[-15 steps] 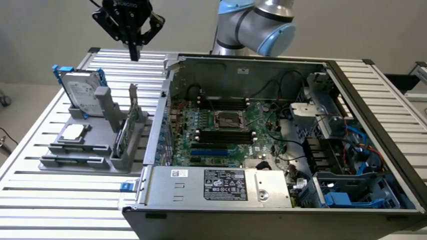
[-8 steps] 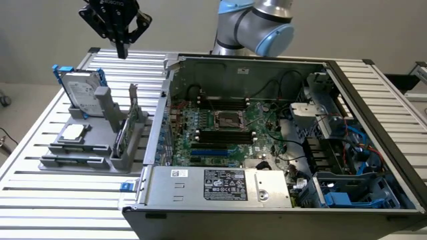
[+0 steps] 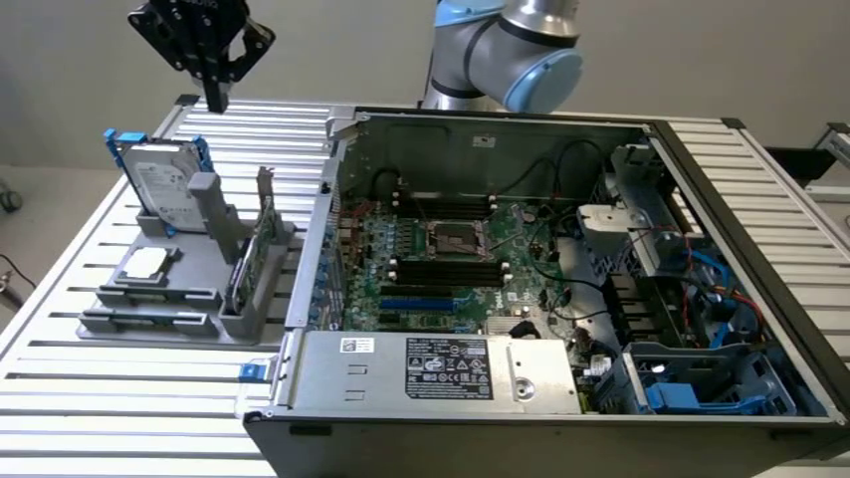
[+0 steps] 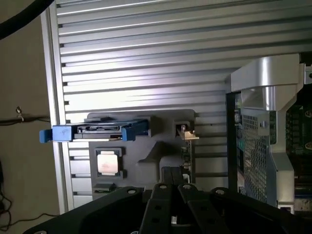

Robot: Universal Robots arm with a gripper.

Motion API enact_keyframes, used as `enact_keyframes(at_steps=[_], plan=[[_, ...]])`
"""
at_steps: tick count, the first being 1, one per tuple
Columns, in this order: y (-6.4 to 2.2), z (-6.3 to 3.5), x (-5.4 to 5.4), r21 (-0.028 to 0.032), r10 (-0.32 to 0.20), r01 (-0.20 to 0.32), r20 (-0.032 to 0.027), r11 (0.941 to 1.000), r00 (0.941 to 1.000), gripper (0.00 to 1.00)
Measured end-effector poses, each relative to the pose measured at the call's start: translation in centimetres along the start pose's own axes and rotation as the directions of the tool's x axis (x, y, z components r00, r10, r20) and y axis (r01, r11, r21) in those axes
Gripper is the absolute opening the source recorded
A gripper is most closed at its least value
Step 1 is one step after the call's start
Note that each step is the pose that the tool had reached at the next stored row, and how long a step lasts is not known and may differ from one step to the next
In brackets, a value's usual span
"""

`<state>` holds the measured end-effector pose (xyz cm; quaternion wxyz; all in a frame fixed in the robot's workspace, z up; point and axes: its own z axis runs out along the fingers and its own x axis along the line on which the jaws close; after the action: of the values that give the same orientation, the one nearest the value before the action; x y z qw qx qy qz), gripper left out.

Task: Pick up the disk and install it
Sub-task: 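Reach for the disk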

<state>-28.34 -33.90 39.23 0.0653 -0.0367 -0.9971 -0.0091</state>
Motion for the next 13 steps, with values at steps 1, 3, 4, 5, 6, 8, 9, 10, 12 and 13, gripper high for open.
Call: enact_keyframes(at_steps=[1, 3, 4, 5, 6, 8, 9, 10, 12, 13], plan=[[0.07, 0.04, 0.3, 0.0006, 0.0, 0.0, -0.0035, 1.0, 1.0, 0.11], [0.21, 0.13, 0.9, 0.0019, 0.0, 0.0, -0.0106, 1.0, 0.9999, 0.11], [0.28, 0.17, 1.2, 0.0026, 0.0, 0.0, -0.0145, 1.0, 0.9999, 0.11], [0.34, 0.21, 1.5, 0.0032, 0.001, -0.001, -0.0181, 1.0, 0.9998, 0.11], [0.41, 0.25, 1.8, 0.0038, 0.001, -0.001, -0.0219, 1.0, 0.9998, 0.11], [0.56, 0.34, 2.4, 0.0051, 0.001, -0.001, -0.0296, 1.0, 0.9996, 0.11], [0.63, 0.38, 2.7, 0.0058, 0.001, -0.001, -0.0333, 1.0, 0.9994, 0.11], [0.7, 0.42, 3.0, 0.0065, 0.001, -0.001, -0.0371, 1.0, 0.9993, 0.11], [0.86, 0.5, 3.6, 0.008, 0.002, -0.002, -0.0446, 1.0, 0.999, 0.11], [0.95, 0.55, 3.9, 0.0087, 0.002, -0.002, -0.0486, 1.0, 0.9988, 0.11]])
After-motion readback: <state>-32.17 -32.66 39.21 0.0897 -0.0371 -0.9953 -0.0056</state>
